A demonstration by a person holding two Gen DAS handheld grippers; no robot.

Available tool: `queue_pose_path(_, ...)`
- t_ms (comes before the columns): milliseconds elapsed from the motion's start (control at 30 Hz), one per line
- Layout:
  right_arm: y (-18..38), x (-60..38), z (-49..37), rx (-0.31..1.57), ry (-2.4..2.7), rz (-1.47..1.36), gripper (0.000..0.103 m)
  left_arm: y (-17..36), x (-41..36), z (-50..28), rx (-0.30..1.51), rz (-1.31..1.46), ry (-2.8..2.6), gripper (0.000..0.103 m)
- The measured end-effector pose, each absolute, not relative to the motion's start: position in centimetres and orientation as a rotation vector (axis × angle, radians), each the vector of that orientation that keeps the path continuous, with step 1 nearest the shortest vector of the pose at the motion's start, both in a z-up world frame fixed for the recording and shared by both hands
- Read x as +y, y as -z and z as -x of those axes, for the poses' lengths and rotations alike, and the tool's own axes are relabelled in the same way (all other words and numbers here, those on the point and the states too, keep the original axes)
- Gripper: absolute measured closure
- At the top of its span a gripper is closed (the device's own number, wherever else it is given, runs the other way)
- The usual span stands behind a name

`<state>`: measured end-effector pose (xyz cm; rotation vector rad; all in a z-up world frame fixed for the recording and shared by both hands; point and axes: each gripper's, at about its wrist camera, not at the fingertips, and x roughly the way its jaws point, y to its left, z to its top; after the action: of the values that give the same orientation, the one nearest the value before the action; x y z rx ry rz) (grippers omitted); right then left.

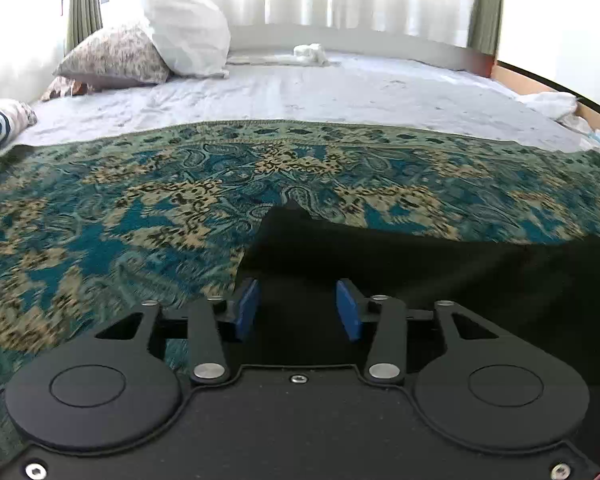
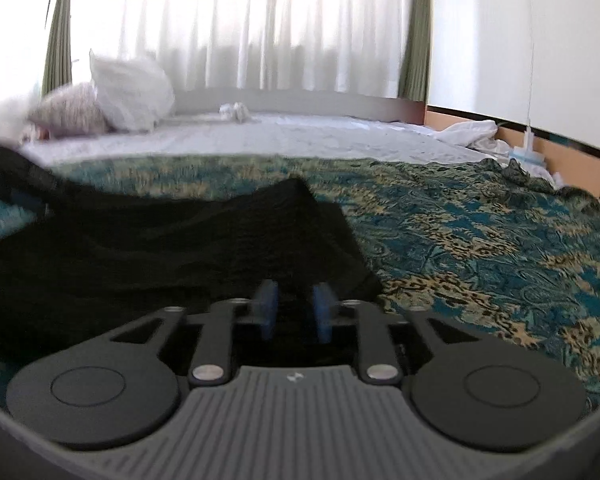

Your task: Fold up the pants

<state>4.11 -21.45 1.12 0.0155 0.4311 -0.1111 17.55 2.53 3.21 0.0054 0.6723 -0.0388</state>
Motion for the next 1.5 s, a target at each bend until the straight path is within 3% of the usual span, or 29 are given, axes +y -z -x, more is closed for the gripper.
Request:
queue_pose_path(167,-2.6,-21.2,-1.8,0.413,0.089,-0.053,0.043,-4.2,2.1,-11.6,0.607,-0.052,0.064,0.037)
queue_pose_path(367,-2.9,-19.9,0.2,0.444,0.027,-0.065,0.033,-3.9,2.0,-5.2,0.593,-0.040,0.063,0.022)
queue_pose_path(567,-1.6,-18.1,1.9,0.494,-0.015,-0.040,0.021,-2.8,1.6,0.5,0.601,-0.011,0.060,0.013)
queue_pose_path(900,-0.2,-17.1,2.7,0.551,0.008,0.028,0.010,-0.5,1.3,1.8,0.675,-0.001,0.047,0.003)
queue_pose_path(1033,0.4,-17.3,2.4,0.586,0.036,0.016,0.000,-0.1,0.5,1.4,0.678,-0.043,0.045,0.000)
queue_pose_path(1500,1.0,-17.5,2.0,0.606,0.022,0.024,0.000,0.7,0.7,0.8,0.642,-0.042,0.059,0.000)
